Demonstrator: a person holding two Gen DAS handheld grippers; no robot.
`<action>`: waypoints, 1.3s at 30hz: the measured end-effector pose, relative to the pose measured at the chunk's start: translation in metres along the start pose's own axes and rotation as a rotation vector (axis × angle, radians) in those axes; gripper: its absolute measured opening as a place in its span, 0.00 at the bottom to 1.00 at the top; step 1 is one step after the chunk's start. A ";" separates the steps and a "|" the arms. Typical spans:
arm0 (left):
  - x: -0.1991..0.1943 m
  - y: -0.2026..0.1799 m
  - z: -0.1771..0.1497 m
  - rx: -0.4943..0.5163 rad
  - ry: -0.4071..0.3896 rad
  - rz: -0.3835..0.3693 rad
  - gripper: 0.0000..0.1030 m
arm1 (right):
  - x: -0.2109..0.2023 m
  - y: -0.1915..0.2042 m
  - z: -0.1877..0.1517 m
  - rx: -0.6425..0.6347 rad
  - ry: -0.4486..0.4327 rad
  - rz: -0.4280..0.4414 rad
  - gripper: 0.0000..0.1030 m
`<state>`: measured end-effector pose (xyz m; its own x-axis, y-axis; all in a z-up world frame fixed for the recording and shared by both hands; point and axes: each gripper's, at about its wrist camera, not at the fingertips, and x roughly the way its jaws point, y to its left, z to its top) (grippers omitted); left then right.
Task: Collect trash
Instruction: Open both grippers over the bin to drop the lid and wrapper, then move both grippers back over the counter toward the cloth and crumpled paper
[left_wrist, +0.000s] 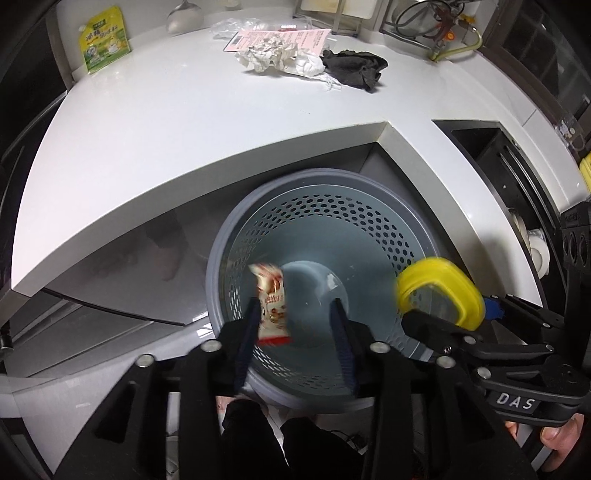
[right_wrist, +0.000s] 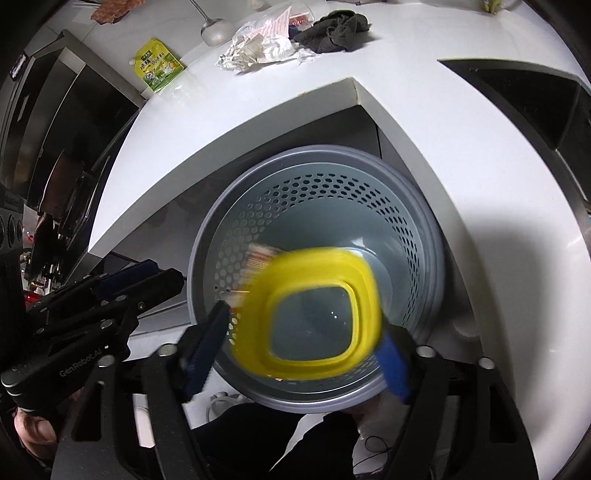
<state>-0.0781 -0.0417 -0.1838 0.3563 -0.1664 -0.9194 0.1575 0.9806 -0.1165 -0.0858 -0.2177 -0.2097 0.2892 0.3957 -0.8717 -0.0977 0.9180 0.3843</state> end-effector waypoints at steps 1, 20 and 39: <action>-0.001 0.001 0.000 -0.005 -0.003 0.000 0.48 | -0.001 -0.001 0.000 0.004 -0.002 0.003 0.73; -0.042 0.009 0.003 -0.066 -0.117 0.074 0.85 | -0.034 0.005 -0.015 -0.044 -0.103 -0.067 0.73; -0.098 0.004 0.014 -0.138 -0.288 0.225 0.92 | -0.080 0.013 0.010 -0.114 -0.269 -0.069 0.73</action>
<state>-0.0998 -0.0234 -0.0888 0.6145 0.0518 -0.7872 -0.0729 0.9973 0.0087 -0.1007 -0.2375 -0.1320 0.5391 0.3254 -0.7768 -0.1710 0.9454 0.2774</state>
